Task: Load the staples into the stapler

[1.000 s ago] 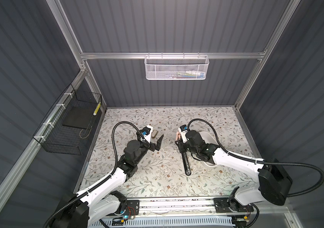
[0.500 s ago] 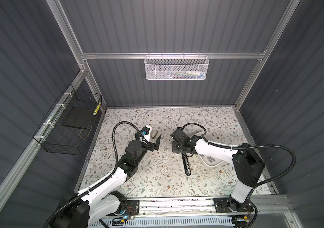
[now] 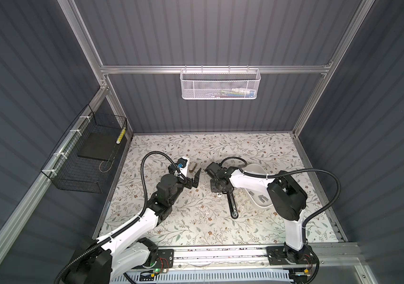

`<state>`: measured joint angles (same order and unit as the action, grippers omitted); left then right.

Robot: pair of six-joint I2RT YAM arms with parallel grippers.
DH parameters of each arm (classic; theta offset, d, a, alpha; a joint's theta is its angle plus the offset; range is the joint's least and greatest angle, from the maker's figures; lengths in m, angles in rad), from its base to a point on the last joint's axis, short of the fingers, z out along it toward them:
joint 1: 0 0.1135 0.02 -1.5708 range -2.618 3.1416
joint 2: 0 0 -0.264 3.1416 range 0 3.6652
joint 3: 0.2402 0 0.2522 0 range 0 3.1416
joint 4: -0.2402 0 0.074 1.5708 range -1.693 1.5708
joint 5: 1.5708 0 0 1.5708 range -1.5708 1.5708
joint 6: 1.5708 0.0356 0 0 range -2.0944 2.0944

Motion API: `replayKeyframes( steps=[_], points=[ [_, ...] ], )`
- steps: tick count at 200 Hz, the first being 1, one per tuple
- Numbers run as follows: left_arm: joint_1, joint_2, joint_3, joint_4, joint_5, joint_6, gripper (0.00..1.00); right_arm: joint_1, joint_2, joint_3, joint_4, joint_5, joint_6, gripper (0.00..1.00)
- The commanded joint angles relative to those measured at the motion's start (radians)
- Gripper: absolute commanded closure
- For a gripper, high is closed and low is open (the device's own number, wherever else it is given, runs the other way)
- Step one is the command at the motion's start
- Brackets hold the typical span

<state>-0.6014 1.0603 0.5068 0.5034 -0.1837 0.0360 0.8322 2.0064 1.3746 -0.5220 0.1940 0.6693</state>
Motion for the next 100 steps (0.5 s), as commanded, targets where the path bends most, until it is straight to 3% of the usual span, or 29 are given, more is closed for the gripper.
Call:
replayKeyframes(
  steps=[1,48,64,100],
  points=[
    [0.002,-0.011,0.015,0.023,-0.013,-0.013,0.0,-0.001,0.007,0.01,-0.004,-0.004,-0.01,1.0],
    [0.002,-0.013,0.025,0.003,-0.005,-0.01,0.0,-0.004,-0.003,-0.006,0.03,0.012,-0.029,1.0],
    [0.002,-0.008,0.011,0.028,-0.012,-0.011,0.0,-0.004,0.0,-0.026,0.067,-0.011,-0.032,0.93],
    [0.002,-0.015,0.024,-0.003,-0.046,-0.026,0.0,-0.004,0.032,0.007,0.043,-0.037,-0.029,0.87]
  ],
)
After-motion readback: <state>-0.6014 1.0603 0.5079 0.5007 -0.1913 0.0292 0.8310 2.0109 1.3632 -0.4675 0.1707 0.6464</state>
